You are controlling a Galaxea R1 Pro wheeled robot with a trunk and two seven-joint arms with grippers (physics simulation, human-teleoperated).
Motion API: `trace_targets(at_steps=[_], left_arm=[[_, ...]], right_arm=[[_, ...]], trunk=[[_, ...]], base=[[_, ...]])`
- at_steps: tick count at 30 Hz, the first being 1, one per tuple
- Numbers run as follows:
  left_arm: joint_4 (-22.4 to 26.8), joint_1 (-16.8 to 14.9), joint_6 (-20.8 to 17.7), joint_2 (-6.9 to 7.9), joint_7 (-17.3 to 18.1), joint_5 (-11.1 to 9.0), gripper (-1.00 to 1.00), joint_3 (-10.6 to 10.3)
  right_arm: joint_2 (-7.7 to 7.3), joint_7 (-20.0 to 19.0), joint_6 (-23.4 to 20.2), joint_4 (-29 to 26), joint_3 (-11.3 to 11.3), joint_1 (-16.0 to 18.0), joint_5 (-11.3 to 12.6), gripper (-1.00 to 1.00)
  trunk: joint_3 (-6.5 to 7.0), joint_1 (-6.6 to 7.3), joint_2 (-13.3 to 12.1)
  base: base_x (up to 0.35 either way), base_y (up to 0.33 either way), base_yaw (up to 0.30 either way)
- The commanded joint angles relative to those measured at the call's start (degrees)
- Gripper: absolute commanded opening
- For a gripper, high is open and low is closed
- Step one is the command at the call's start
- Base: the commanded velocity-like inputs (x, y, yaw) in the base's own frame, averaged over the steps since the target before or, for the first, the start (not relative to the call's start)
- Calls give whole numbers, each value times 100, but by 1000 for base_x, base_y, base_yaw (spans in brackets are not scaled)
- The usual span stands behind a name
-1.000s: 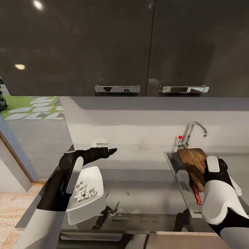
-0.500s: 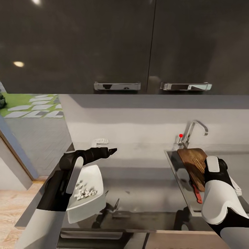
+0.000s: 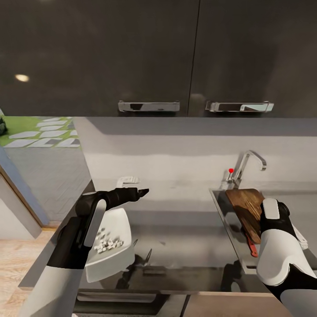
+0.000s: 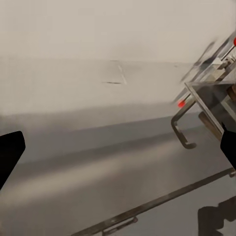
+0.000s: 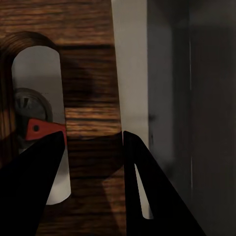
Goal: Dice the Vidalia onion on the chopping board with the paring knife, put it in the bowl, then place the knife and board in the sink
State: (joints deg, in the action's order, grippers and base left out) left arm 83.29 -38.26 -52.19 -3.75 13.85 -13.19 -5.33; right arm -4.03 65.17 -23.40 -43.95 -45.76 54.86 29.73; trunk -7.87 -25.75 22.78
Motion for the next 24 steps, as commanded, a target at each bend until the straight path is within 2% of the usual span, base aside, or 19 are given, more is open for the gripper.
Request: trace_targets(at_steps=[1, 24], left_arm=[[3, -6, -28, -3, 22, 9, 100, 5], [3, -6, -28, -3, 29, 9, 100, -3]], right_arm=[[-1, 22, -50, -8, -3, 6, 15, -100], [-1, 22, -51, -8, -3, 5, 15, -100]], trunk=[[-20, -3, 13], [-188, -3, 13]], base=[[0, 0, 0], [0, 0, 0]])
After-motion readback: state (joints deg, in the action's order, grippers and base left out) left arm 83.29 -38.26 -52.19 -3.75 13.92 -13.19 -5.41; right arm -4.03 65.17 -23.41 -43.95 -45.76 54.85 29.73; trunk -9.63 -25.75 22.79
